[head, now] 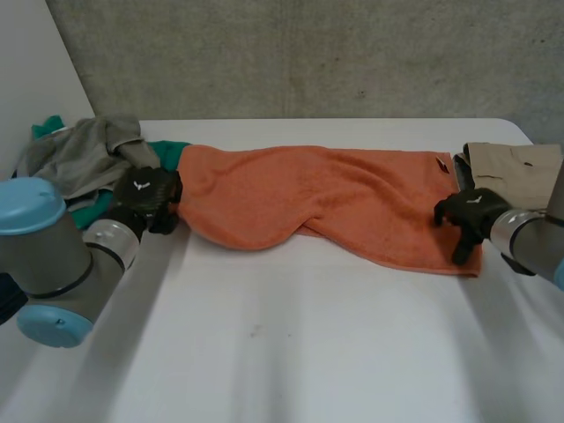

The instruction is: Fold the laundry.

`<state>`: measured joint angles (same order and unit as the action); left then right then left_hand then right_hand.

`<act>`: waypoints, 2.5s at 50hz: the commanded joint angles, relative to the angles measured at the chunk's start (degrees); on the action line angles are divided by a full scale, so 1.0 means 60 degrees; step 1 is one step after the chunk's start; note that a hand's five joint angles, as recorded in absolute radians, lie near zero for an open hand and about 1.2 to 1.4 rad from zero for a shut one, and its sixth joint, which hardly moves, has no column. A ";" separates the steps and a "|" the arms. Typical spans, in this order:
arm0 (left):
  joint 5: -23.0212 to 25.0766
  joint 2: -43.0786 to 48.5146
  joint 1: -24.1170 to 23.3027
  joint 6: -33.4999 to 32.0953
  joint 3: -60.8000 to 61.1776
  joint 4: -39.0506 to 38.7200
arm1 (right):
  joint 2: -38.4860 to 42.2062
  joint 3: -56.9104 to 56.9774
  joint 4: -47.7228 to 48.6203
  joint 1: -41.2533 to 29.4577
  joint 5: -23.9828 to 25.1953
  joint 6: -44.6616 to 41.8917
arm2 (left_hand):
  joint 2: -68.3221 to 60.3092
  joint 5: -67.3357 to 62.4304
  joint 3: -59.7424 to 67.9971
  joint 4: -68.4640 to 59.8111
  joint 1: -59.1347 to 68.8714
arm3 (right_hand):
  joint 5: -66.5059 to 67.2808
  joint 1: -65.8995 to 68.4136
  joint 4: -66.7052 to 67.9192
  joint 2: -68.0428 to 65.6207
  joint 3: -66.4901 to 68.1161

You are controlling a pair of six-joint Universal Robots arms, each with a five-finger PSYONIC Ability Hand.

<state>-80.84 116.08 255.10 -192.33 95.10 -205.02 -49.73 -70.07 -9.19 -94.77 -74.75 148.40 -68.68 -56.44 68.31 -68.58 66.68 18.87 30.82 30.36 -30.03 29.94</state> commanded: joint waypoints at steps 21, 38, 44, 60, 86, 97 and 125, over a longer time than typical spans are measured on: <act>-0.0018 -0.0904 0.0139 0.0883 0.0059 0.0552 | -0.1849 -0.3585 0.1559 -0.0054 -0.0476 -0.0798 | -0.1886 -0.2259 0.1948 -0.1904 0.2220 | 0.0697 0.0370 0.0448 -0.0502 0.0518; -0.0033 -0.0903 0.0286 0.0825 0.0044 0.0625 | -0.0736 -0.3045 0.3596 0.0326 -0.0578 -0.0564 | -0.1886 -0.2259 0.1948 -0.1904 0.2220 | 0.7460 0.7134 0.7212 -0.7265 0.7281; -0.0047 -0.1093 0.0359 0.0591 0.0278 0.1020 | -0.0999 -0.2897 0.3481 0.0561 -0.0638 -0.0110 | -0.1886 -0.2259 0.1948 -0.1904 0.2220 | 0.8522 0.8196 0.8274 -0.8328 0.8344; -0.0062 -0.3247 0.1047 -0.6158 0.2226 0.8224 | -0.3137 -0.2633 -0.6183 0.2142 -0.0637 -0.4690 | -0.1886 -0.2259 0.1948 -0.1904 0.2220 | 0.8522 0.8196 0.8274 -0.8328 0.8344; -0.1365 -0.0772 0.0036 -0.2459 -0.6209 0.0907 | -0.3210 0.2728 0.2376 0.0722 -0.1194 0.1265 | -0.1886 -0.2259 0.1948 -0.1904 0.2220 | 0.8522 0.8196 0.8274 -0.8328 0.8344; -0.1512 -0.0757 0.0198 -0.1329 -0.6592 0.1356 | -0.3373 0.2845 0.2690 0.0562 -0.1487 0.1575 | -0.1886 -0.2259 0.1948 -0.1904 0.2220 | 0.8522 0.8196 0.8274 -0.8328 0.8344; 0.0055 -0.2129 0.0945 -0.4075 0.1518 0.4822 | -0.2841 -0.2322 -0.2930 0.1482 -0.0447 -0.2507 | -0.1886 -0.2259 0.1948 -0.1904 0.2220 | 0.8522 0.8196 0.8274 -0.8328 0.8344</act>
<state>-81.76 112.03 259.19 -206.14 92.48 -188.58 -60.71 -74.99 -15.89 -89.85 -77.22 142.70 -68.71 -57.08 68.36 -68.60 66.68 57.73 65.10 68.61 -67.64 68.22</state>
